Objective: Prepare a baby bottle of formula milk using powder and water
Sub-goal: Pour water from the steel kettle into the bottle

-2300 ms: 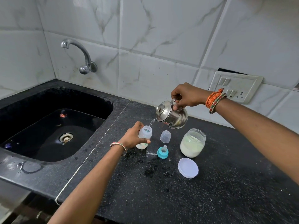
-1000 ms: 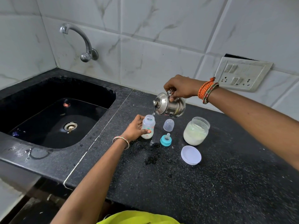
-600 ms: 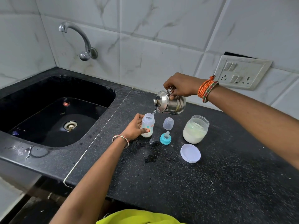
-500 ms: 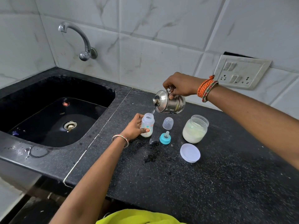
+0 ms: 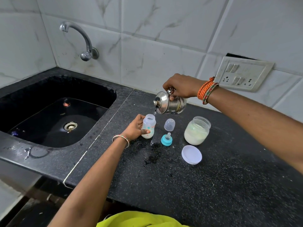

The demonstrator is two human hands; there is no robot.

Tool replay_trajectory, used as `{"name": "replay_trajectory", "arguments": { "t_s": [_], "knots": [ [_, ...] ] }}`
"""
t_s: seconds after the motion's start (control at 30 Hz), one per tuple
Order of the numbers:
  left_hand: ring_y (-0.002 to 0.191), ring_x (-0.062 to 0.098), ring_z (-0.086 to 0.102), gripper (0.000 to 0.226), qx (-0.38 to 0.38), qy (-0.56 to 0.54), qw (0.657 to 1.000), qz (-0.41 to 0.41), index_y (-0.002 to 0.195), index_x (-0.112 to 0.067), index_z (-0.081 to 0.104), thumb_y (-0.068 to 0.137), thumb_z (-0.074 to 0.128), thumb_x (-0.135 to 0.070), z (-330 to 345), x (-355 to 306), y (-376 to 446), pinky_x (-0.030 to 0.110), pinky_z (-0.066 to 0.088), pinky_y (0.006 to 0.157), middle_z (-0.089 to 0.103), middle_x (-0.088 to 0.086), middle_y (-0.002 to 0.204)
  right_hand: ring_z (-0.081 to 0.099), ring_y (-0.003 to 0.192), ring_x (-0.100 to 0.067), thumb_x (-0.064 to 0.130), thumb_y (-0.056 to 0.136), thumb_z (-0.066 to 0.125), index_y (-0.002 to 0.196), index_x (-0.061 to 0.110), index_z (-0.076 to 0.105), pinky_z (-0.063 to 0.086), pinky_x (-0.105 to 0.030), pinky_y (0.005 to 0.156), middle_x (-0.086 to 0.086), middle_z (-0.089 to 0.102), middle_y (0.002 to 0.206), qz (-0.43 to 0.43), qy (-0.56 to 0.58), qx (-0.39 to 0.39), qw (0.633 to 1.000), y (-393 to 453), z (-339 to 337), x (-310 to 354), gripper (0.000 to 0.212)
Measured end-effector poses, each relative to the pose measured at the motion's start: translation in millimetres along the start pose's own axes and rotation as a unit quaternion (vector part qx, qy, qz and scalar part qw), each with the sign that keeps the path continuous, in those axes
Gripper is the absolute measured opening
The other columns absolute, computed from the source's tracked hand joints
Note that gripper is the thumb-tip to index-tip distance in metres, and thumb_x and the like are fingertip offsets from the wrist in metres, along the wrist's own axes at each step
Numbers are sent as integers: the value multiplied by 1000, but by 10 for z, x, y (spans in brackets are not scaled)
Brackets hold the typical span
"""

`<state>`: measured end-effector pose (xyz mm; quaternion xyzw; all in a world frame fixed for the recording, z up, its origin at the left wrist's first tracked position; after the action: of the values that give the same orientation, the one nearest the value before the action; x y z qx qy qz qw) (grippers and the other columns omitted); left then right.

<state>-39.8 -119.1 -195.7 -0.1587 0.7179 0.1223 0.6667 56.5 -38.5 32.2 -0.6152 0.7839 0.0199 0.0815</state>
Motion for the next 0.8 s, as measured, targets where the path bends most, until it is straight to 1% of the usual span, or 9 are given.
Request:
{"name": "replay_trajectory", "arguments": {
  "t_s": [0.1, 0.2, 0.3, 0.37, 0.47, 0.57, 0.63, 0.73, 0.8],
  "knots": [
    [120, 25, 55, 47, 1, -2, 1000, 5, 98, -19, 42, 75, 67, 13, 3, 2, 4, 44, 43, 104, 58, 16, 127, 48, 70, -22, 14, 79, 72, 74, 11, 52, 27, -25, 50, 8, 44, 63, 0, -10, -3, 1000, 7, -3, -7, 20],
    [120, 24, 55, 47, 2, -3, 1000, 4, 97, -20, 42, 75, 66, 13, 0, 7, 4, 43, 43, 104, 58, 15, 127, 50, 73, -24, 15, 79, 71, 75, 12, 52, 28, -26, 52, 6, 45, 67, 0, -20, -7, 1000, 16, -9, 0, 19],
    [120, 22, 55, 47, 2, -1, 1000, 3, 99, -20, 42, 75, 67, 12, -3, 14, 5, 42, 43, 104, 58, 13, 128, 54, 80, -27, 15, 79, 70, 84, 8, 58, 33, -30, 59, -1, 54, 80, -1, -34, -14, 999, 23, -22, 17, 14],
    [118, 21, 55, 46, 0, -3, 1000, 6, 101, -15, 41, 75, 66, 13, 2, 9, 2, 37, 45, 102, 57, 13, 127, 56, 83, -28, 15, 79, 70, 87, 8, 60, 34, -31, 61, -5, 58, 86, -4, -38, -18, 999, 24, -27, 28, 14],
    [113, 18, 56, 46, -3, -2, 1000, 12, 105, -10, 39, 76, 66, 13, 7, -14, -13, 29, 46, 95, 58, 10, 121, 57, 85, -29, 13, 79, 69, 86, 10, 60, 34, -31, 61, -7, 61, 91, -11, -47, -23, 999, 25, -33, 53, 12],
    [113, 19, 56, 46, 0, -2, 1000, 12, 104, -12, 40, 75, 67, 13, 4, -9, -13, 29, 46, 94, 59, 7, 119, 55, 85, -27, 13, 79, 68, 83, 13, 57, 32, -30, 61, -6, 59, 92, -14, -63, -20, 998, 20, -37, 86, 12],
    [113, 19, 57, 46, 0, 0, 1000, 9, 105, -11, 40, 75, 66, 13, -1, -3, -10, 31, 47, 94, 59, 8, 119, 55, 87, -27, 14, 80, 67, 88, 12, 59, 33, -30, 61, -4, 58, 91, -15, -74, -22, 997, 15, -47, 106, 11],
    [114, 20, 57, 47, -3, 0, 1000, 8, 108, -8, 39, 76, 66, 13, -1, -7, -16, 31, 47, 95, 59, 10, 122, 57, 94, -28, 17, 83, 66, 100, 13, 62, 36, -32, 64, -5, 61, 100, -15, -102, -31, 994, 14, -66, 126, 18],
    [114, 19, 56, 47, -4, -1, 1000, 7, 109, -7, 39, 76, 67, 12, 0, -12, -26, 30, 46, 96, 59, 11, 123, 57, 93, -28, 17, 85, 63, 104, 15, 63, 36, -31, 64, -5, 62, 102, -17, -118, -38, 992, 15, -73, 143, 19]
  ]
}}
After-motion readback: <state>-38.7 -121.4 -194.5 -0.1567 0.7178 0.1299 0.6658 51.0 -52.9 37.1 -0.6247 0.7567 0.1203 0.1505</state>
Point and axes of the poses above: each hand's wrist, its own y-axis towards the middle knuckle, its own z-axis out of the palm, x = y × z, the point moved 6 cm from there along y, towards the middle knuckle
